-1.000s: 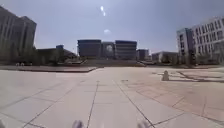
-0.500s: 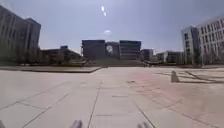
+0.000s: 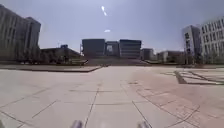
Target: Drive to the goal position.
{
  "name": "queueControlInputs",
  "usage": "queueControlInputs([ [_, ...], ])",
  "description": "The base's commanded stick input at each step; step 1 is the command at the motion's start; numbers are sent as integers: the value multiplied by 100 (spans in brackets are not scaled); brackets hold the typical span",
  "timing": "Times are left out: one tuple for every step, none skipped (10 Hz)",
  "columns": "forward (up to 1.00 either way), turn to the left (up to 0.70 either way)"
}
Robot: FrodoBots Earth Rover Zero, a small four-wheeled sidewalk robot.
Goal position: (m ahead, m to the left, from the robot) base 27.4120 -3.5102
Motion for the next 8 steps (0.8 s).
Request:
queueControlInputs([
  [85, 0],
  [85, 0],
  [85, 0],
  [85, 0],
  [85, 0],
  [85, 0],
  [85, 0],
  [85, 32],
])
